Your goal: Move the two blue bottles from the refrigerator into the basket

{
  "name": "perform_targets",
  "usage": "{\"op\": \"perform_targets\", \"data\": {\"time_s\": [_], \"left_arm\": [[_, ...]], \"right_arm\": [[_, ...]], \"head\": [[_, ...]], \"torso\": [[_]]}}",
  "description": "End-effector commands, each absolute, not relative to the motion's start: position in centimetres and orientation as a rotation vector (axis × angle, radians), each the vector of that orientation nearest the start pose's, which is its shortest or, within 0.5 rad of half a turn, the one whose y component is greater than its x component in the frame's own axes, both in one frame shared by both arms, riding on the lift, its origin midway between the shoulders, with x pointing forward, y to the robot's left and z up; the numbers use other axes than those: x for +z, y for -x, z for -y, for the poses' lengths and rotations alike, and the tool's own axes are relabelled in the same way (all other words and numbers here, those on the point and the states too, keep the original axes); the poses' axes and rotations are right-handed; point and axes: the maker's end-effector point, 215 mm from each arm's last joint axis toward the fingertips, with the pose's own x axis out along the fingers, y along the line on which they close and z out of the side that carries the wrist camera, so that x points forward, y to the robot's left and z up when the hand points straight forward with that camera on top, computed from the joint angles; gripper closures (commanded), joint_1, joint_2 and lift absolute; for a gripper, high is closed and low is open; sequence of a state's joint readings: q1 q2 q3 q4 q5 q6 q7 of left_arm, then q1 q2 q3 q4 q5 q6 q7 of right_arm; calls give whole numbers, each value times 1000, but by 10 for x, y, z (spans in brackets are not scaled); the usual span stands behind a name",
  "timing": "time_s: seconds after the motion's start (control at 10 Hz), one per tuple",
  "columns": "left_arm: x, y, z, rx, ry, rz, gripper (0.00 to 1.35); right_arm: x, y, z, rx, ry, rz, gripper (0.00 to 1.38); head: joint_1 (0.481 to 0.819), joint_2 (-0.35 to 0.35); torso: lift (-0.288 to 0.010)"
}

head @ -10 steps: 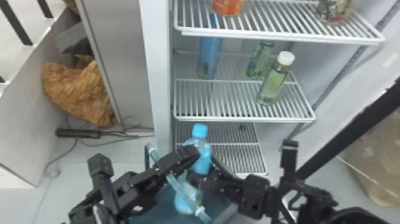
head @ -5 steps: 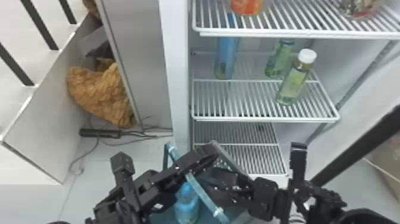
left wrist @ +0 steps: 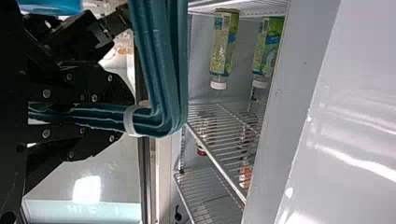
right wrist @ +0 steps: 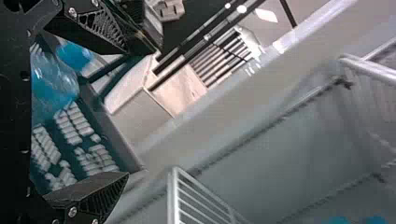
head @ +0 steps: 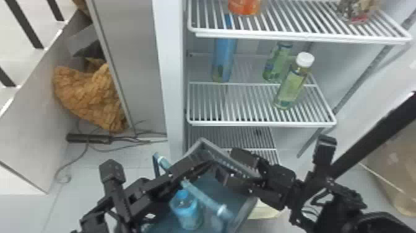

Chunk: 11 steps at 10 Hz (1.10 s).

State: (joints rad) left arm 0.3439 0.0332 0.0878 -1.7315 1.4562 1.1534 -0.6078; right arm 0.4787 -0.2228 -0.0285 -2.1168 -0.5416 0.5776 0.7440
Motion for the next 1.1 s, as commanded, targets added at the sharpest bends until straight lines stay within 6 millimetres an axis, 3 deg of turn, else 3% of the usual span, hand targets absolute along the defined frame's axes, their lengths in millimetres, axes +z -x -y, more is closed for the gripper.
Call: {"op": "perform_targets", "data": {"time_s": [0.0, 0.4, 0.7, 1.0], "left_arm": [[-324, -318, -14, -1076, 1677, -615, 1197], [-323, -318, -15, -1078, 1680, -613, 1197], [-324, -318, -14, -1077, 1678, -614, 1197], [-324, -318, -16, -1074, 1680, -614, 1197]], "right_arm": [[-358, -358, 87, 893, -458, -353, 139], [-328, -390, 101, 829, -392, -230, 140], [-302, -430, 131, 721, -328, -101, 139], [-299, -465, 166, 596, -245, -36, 137]], "head": [[695, -111], [695, -131], [695, -157], [695, -199]], "torso": [[-220], [-220], [-220], [-220]]}}
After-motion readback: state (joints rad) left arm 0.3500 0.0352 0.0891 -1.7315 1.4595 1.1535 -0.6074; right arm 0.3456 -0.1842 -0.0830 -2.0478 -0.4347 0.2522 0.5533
